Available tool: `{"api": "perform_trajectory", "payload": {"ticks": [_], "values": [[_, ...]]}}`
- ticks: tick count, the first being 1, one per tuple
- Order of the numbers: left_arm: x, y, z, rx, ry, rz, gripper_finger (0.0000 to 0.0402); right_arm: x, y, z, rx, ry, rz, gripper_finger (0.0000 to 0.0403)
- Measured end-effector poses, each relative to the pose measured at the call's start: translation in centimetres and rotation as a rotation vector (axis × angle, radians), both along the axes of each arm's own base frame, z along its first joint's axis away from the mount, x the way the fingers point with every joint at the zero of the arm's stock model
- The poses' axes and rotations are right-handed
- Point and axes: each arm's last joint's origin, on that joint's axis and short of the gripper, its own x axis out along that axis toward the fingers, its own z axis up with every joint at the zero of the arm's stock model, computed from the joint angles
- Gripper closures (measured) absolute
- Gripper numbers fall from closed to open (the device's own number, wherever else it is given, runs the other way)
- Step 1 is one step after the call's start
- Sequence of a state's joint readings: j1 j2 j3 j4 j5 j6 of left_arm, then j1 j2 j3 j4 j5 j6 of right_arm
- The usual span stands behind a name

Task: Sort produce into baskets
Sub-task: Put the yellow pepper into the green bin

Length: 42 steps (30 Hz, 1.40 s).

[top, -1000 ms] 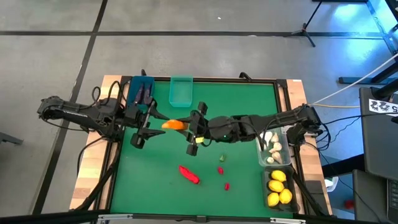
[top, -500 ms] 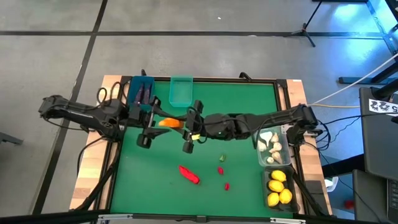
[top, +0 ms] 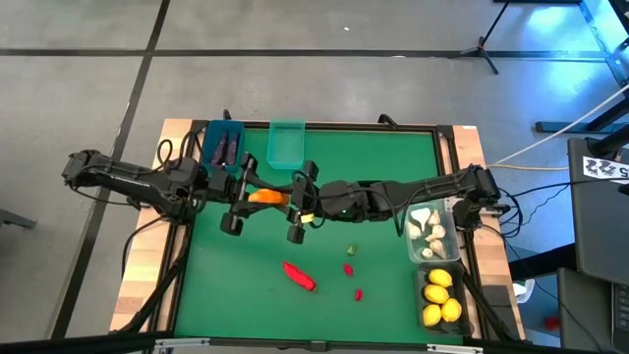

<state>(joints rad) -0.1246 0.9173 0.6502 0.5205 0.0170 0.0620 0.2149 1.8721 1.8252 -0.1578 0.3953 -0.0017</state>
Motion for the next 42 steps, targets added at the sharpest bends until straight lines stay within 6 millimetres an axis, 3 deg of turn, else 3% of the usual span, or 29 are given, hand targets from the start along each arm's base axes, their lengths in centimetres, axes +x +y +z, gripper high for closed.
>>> {"api": "perform_trajectory", "payload": {"ticks": [8, 26, 29, 36, 42], "values": [[0.0, 0.0, 0.0, 0.018, 0.000, 0.004, 0.0293, 0.0, 0.0, 0.0, 0.001, 0.000, 0.005, 0.0255], [-0.2, 1.0, 0.0, 0.029, 0.010, 0.091, 0.0284, -0.2, -0.2, -0.5, 0.034, 0.062, -0.034, 0.0251], [-0.3, 1.1, 0.1, 0.024, -0.004, 0.100, 0.0284, -0.3, -0.3, -0.7, 0.036, 0.078, -0.042, 0.0224], [-0.3, 1.5, 0.3, 0.029, -0.016, 0.128, 0.0283, -0.4, -0.5, -1.3, 0.052, 0.133, -0.058, 0.0117], [-0.3, 3.2, -0.1, 0.044, 0.041, 0.292, 0.0283, -1.2, -0.8, -2.3, 0.041, 0.242, -0.155, 0.0089]]}}
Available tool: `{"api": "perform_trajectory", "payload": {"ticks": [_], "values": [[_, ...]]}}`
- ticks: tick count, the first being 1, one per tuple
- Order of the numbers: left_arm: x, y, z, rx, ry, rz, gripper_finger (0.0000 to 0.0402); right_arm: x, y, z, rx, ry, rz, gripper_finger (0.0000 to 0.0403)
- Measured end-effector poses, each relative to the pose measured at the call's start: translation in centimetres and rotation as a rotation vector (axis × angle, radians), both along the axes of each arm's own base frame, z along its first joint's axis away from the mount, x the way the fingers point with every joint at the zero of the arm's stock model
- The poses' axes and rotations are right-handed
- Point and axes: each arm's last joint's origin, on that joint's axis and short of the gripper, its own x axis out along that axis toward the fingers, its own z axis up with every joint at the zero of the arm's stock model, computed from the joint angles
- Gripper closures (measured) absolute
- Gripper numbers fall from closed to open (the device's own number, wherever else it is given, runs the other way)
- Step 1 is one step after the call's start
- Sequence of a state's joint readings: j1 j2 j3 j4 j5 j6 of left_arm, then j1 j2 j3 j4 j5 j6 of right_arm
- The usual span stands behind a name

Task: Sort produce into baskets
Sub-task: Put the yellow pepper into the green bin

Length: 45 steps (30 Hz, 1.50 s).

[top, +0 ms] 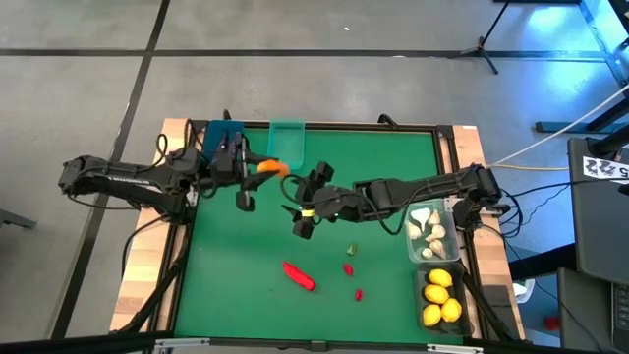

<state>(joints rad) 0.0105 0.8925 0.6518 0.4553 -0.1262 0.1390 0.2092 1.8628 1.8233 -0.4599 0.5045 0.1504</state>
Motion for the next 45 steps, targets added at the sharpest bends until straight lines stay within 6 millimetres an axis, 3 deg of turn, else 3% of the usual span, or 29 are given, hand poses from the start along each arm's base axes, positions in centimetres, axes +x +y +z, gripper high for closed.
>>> {"api": "perform_trajectory", "payload": {"ticks": [8, 15, 22, 30, 35, 45], "values": [[-0.1, 4.5, -1.8, -0.131, 0.132, 0.436, 0.0282, -2.2, 0.6, -0.2, 0.104, 0.115, -0.057, 0.0098], [0.2, 10.2, -5.0, -0.488, 0.157, 0.648, 0.0282, -4.3, 4.5, -1.3, 0.222, 0.235, -0.043, 0.0100], [1.5, 14.7, -7.6, -0.748, 0.365, 0.637, 0.0282, -9.0, 9.9, -2.7, 0.297, 0.356, -0.187, 0.0100], [3.9, 18.7, -7.3, -0.785, 0.467, 0.711, 0.0282, -12.9, 14.6, -2.9, 0.382, 0.205, -0.316, 0.0100], [4.8, 20.5, -7.8, -0.871, 0.470, 0.747, 0.0282, -14.0, 15.8, -2.8, 0.421, 0.146, -0.336, 0.0100], [5.5, 22.0, -11.7, -0.977, 0.609, 0.815, 0.0282, -14.2, 16.1, -2.8, 0.438, 0.141, -0.339, 0.0100]]}}
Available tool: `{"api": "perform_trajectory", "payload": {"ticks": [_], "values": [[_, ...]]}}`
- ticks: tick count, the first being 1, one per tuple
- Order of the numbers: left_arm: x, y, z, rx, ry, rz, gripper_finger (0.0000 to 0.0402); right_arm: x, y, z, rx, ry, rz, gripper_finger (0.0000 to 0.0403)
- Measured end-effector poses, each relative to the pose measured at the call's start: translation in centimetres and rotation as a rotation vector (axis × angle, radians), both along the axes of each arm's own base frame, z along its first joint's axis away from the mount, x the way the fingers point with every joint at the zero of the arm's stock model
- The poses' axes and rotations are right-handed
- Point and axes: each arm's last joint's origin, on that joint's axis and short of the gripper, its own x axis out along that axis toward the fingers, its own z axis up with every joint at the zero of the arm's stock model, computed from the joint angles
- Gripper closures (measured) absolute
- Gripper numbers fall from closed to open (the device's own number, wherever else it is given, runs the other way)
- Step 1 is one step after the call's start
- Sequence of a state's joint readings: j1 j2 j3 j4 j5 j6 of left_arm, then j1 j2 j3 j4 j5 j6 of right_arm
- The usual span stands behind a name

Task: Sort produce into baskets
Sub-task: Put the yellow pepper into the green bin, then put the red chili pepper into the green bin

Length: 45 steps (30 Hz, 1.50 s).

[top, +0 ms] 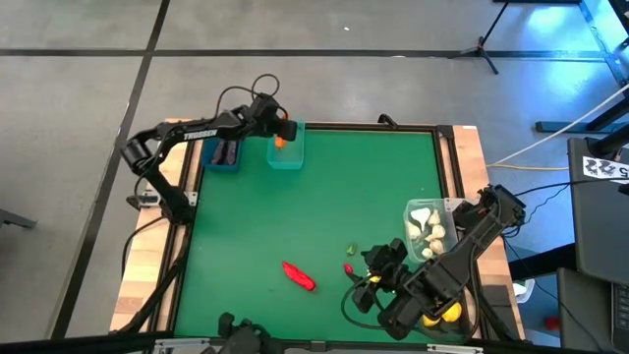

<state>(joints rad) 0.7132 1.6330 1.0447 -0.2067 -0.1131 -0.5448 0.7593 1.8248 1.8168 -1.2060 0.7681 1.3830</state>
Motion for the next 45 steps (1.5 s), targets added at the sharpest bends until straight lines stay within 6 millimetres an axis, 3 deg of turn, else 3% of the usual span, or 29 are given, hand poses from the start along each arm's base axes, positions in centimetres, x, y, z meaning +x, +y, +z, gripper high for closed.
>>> {"api": "perform_trajectory", "payload": {"ticks": [8, 24, 30, 35, 40, 45], "values": [[0.2, 0.3, -1.6, -0.047, 0.041, 0.013, 0.0257, 0.0, 0.0, 0.0, 0.003, 0.002, 0.001, 0.0100], [0.0, 0.1, -0.9, 0.003, 0.078, -0.089, 0.0134, 0.0, 0.0, 0.0, -0.018, 0.010, 0.019, 0.0100], [-0.8, -1.2, 3.0, 0.103, -0.004, -0.314, 0.0126, 0.0, -0.1, 0.0, -0.086, 0.011, 0.049, 0.0100], [-2.4, -4.7, 8.0, 0.135, -0.184, -0.525, 0.0126, 0.9, -0.1, -1.0, -0.151, 0.082, 0.125, 0.0100], [-4.6, -9.9, 12.4, 0.228, -0.275, -0.726, 0.0126, 3.6, -0.4, -4.4, -0.152, 0.192, 0.205, 0.0100], [-7.1, -13.6, 15.5, 0.334, -0.377, -0.784, 0.0126, 4.3, -1.2, -9.4, -0.123, 0.303, 0.095, 0.0100]]}}
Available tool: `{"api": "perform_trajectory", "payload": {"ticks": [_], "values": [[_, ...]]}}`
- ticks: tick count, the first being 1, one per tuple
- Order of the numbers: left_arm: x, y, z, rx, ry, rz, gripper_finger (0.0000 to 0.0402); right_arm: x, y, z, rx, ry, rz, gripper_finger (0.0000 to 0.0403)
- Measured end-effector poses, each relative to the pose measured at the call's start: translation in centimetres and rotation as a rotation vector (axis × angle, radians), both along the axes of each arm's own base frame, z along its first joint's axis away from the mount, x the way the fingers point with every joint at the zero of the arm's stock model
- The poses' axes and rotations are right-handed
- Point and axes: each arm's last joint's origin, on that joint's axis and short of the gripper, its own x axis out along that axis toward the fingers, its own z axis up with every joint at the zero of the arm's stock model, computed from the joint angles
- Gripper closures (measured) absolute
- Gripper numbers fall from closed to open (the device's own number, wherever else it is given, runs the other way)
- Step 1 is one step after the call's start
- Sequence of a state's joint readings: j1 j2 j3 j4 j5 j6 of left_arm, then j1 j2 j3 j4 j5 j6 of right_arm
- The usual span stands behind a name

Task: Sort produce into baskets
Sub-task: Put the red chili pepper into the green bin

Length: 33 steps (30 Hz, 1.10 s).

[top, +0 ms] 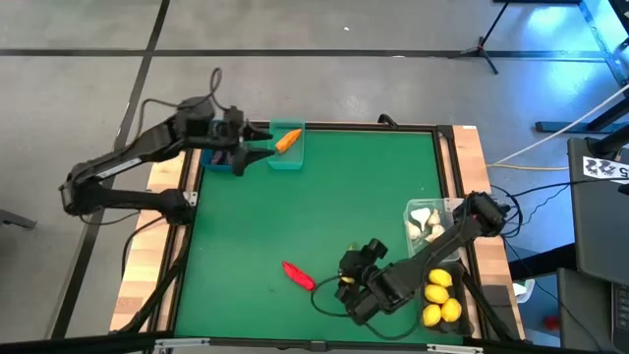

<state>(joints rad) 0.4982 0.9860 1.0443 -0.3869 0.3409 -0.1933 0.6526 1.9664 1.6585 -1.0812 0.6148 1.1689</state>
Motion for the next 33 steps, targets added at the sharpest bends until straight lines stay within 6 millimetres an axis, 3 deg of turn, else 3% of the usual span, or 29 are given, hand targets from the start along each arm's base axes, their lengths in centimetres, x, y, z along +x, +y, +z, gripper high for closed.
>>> {"api": "perform_trajectory", "payload": {"ticks": [6, 16, 26, 33], "values": [[-2.2, -2.0, 1.4, 0.045, -0.060, 0.012, 0.0126, -0.7, -0.4, -5.0, 0.088, -0.028, -0.107, 0.0100], [-2.8, -2.4, 1.1, 0.008, -0.025, 0.019, 0.0126, -2.1, -1.4, -9.6, 0.139, -0.035, -0.168, 0.0100], [-2.8, -2.3, 0.8, -0.019, -0.002, 0.025, 0.0126, -2.6, -1.7, -11.5, 0.198, -0.075, -0.179, 0.0106], [-2.8, -2.3, 0.8, -0.019, 0.001, 0.025, 0.0126, -2.5, -1.6, -11.5, 0.221, -0.081, -0.177, 0.0199]]}}
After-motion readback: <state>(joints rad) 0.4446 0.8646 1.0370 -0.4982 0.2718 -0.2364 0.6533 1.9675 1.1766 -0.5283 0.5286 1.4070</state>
